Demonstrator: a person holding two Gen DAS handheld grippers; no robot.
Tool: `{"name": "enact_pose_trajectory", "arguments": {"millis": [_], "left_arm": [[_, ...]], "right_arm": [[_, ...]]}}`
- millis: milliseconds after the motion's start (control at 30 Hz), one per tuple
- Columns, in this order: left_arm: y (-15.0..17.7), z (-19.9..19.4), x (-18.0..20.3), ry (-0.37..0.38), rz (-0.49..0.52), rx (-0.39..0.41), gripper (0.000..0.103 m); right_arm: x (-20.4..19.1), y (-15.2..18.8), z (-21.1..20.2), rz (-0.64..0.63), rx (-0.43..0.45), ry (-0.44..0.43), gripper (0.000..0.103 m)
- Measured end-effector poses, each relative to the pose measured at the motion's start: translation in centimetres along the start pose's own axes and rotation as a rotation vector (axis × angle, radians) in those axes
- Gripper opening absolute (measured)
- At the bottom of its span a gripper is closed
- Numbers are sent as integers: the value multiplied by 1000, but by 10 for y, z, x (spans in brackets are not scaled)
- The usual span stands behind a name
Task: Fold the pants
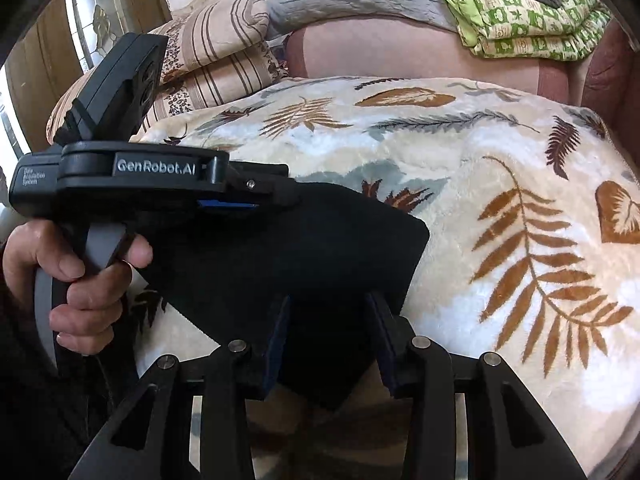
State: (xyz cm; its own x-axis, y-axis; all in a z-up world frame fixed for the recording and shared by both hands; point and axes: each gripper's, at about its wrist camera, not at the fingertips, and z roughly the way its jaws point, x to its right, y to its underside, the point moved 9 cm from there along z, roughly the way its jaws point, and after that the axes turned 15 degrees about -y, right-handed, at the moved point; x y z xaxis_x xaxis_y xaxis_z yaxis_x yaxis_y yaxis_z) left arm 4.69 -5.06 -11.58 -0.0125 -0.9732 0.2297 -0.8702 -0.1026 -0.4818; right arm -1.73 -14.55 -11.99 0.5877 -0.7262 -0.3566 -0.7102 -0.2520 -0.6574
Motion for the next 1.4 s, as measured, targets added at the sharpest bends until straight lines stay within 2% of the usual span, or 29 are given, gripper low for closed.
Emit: {"name": "enact_pose_trajectory", "arguments": {"millis": [33,100,133,167,267,333,433,533,767,933,1067,1133,1267,1333,1400], "left_arm": [[-2,-5,2,11,0,-16,60],[-7,-24,-3,-15,-14,-13,60],[-11,-37,-7,-59,-9,24,60],[-17,-58,-15,-159,13,100,64],[-28,-109,-40,-415,55,272,77],[-28,-138,-59,-530,37,337,84],[-23,-168,-83,-637,19,390,84],[-17,-185,-103,-696,6,413,85],[-10,-205,-136,-724,-51,403,85],[-12,-197,-153,-751,-77,381,85],[-9,-189,-166,-746,-88,353,85],[-4,-183,-180,-679,-111,303,85],[16,-184,-241,-487,-294,241,85],[27,-176,-270,-370,-394,190,85],[33,-162,-275,-228,-471,144,85]], "right_arm": [[-1,0,-1,-1,8,1,43],[-5,0,-3,-3,25,-10,52],[-8,0,-4,-8,28,-15,58],[-11,0,-4,-20,26,-13,64],[-20,0,-3,-60,24,10,70],[-25,-3,-7,-83,52,22,70],[-32,-11,-23,-81,137,10,70],[-23,-18,-33,-69,185,82,70],[12,-32,-52,47,281,158,70],[31,-32,-60,89,303,224,70],[44,-29,-63,143,306,245,70],[48,-28,-63,161,308,243,70],[46,-29,-62,160,306,231,70],[44,-29,-60,153,306,225,70],[41,-29,-57,145,299,220,70]]}}
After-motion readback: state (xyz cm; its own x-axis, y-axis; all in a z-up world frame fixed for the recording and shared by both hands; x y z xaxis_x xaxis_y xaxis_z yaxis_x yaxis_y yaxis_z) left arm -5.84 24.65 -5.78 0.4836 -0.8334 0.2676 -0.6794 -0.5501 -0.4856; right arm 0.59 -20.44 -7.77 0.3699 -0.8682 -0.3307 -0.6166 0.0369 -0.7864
